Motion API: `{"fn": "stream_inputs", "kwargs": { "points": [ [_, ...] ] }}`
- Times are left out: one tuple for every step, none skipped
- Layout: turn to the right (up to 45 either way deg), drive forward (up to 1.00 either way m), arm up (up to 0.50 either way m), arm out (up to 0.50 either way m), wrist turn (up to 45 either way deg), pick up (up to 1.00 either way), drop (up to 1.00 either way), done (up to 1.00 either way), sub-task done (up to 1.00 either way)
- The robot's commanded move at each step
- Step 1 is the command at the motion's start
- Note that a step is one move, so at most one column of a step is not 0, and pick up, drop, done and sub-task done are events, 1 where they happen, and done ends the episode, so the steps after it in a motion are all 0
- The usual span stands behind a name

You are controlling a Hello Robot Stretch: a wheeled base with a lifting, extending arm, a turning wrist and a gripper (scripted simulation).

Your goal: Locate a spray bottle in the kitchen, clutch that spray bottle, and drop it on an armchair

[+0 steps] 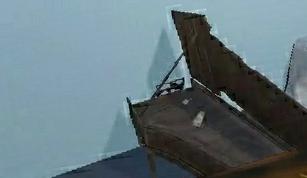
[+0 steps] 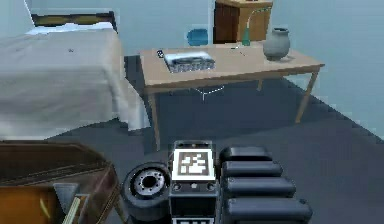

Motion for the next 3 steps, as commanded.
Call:
{"fn": "stream_inputs", "kwargs": {
  "points": [
    [45.0, 0.00, 0.00, 0.00, 0.0, 0.00, 0.00, 0.00, 0.00],
    [33.0, 0.00, 0.00, 0.00, 0.0, 0.00, 0.00, 0.00, 0.00],
    [-45.0, 0.00, 0.00, 0.00, 0.0, 0.00, 0.00, 0.00, 0.00]
  ]
}}
